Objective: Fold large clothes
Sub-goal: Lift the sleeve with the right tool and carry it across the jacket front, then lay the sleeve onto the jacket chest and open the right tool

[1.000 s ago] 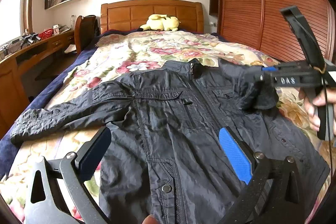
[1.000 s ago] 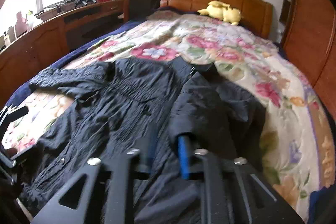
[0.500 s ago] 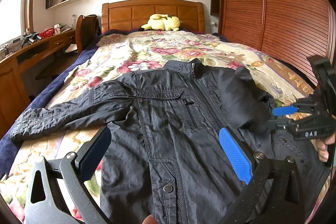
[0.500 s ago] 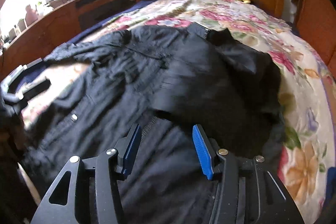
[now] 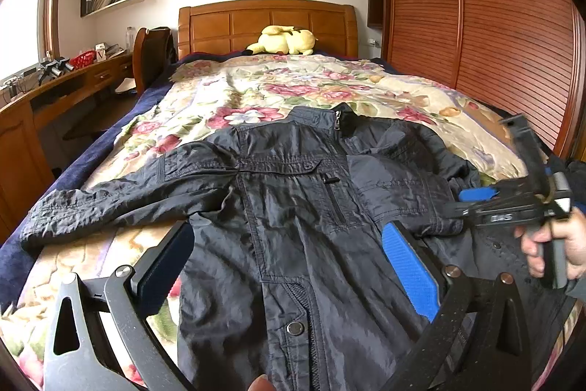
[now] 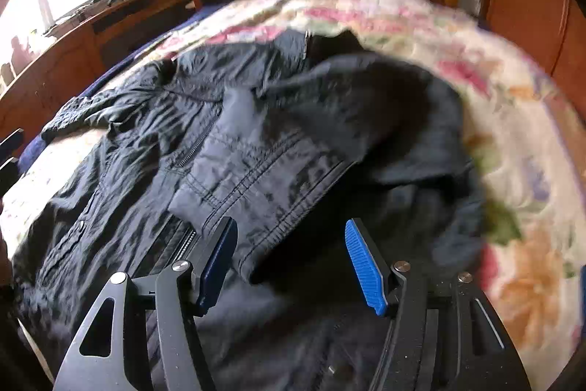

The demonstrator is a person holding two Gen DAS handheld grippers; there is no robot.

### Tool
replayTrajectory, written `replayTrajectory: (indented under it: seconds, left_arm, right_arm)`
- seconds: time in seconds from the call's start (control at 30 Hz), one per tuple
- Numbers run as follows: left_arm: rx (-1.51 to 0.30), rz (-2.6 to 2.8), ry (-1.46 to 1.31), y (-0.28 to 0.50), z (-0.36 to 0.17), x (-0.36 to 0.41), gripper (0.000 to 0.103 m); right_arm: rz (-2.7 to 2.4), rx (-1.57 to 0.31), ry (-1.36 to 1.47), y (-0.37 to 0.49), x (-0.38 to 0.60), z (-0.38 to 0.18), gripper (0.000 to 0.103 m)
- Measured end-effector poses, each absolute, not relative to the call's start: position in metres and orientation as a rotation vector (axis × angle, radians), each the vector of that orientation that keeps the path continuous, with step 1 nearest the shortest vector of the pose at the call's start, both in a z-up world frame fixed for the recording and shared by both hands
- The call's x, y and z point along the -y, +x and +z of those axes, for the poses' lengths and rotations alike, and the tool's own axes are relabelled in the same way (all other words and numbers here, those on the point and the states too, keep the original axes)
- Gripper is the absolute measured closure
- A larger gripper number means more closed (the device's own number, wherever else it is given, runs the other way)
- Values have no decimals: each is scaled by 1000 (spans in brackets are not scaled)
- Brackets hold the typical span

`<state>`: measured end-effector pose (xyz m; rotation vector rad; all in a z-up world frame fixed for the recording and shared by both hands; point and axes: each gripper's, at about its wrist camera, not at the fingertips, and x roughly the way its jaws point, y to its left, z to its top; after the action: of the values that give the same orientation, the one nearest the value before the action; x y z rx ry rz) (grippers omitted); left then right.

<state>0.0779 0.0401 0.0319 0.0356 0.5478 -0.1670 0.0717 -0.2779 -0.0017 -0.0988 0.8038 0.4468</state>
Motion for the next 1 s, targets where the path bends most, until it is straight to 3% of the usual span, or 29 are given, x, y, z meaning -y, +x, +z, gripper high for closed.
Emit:
replayTrajectory:
  seconds: [0.1,0.13,0.17,0.2,0.23,0.63,0.7,0.77,0.83,1.0]
  left_arm:
    - [-552,-161,33,79,31,-45,0]
    - [-554,-160,30,79,31,-47,0]
    - [-556,-159,26,79,30,-49,0]
    - [-558,-158,23,79,30,-50,0]
    - [-559,-157,20,79,30,-52,0]
    - [-570,-130,-17,80,26,-75,0]
    - [-568,-126,-15,79,26,-76,0]
    - [-572,-132,-18,79,25,-76,0]
    - [-575,-135,-12,80,24,-74,0]
    - [-581,-135,7,81,23,-68,0]
  right_arm:
    - [463,-853,-71,87,269,-17,40]
    - [467,-858,-80,93,266,-19,46]
    - [470,-857,-109,95,260,-19,67]
    - [460,-845,-151,96,253,-17,80]
    - [461,-832,-175,94,249,-12,101]
    - [474,-649,-204,93,205,42,102]
    - [419,-656,-231,97,208,35,92]
    - [363,-666,-232,105,211,23,49]
    - [334,-690,-198,115,220,15,29]
    - [385,-818,-121,132,224,-18,29]
